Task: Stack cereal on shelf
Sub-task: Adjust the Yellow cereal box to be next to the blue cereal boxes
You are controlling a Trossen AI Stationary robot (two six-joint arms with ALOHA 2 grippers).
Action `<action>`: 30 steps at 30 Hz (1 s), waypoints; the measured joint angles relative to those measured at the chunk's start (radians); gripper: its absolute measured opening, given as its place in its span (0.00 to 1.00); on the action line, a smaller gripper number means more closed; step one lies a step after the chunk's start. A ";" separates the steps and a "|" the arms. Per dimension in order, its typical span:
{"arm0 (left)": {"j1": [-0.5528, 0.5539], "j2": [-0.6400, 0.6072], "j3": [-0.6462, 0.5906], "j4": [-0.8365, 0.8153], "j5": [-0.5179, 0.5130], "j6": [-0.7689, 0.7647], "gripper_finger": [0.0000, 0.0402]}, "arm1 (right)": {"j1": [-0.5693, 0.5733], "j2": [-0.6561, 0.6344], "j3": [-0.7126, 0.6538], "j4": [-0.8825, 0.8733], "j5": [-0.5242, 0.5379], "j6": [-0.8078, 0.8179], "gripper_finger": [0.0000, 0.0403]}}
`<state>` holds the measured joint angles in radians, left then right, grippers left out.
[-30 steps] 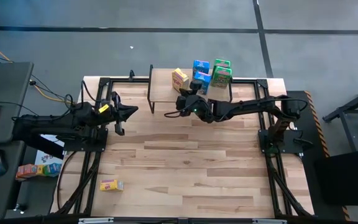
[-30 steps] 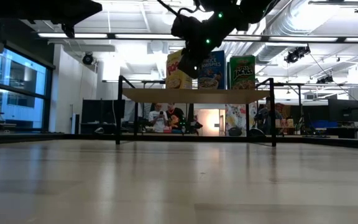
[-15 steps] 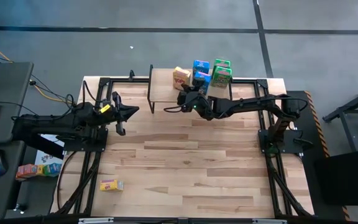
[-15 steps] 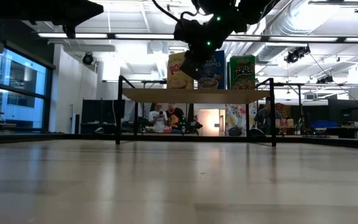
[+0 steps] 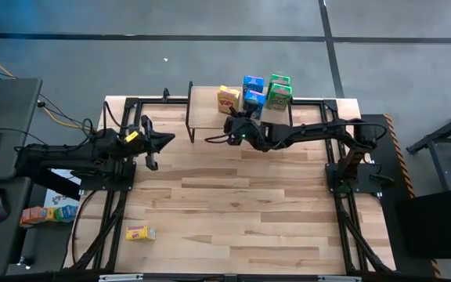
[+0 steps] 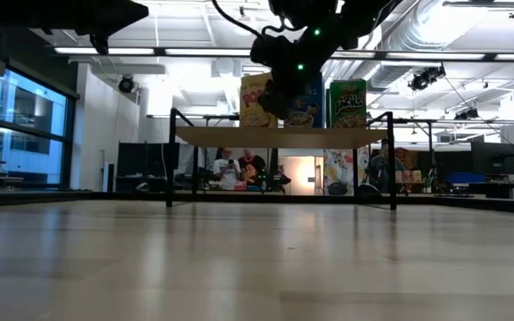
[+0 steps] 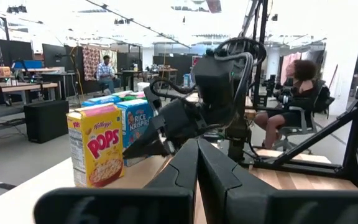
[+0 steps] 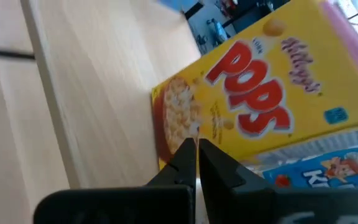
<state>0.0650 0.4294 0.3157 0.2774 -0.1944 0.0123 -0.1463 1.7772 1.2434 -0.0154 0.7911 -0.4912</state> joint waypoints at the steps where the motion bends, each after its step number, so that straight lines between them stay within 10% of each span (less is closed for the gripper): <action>1: 0.000 0.000 0.000 0.008 0.000 0.000 0.00 | 0.000 0.005 0.001 0.013 0.001 0.002 0.00; 14: 0.000 0.000 0.000 0.005 -0.003 0.019 0.00 | 0.038 0.176 0.305 -0.337 0.119 0.061 0.00; 30: 0.000 0.000 0.000 0.007 -0.003 0.015 0.00 | -0.039 0.178 0.319 -0.422 0.040 0.208 0.00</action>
<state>0.0650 0.4294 0.3157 0.2840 -0.1974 0.0273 -0.1858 1.9553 1.5620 -0.4373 0.8308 -0.2834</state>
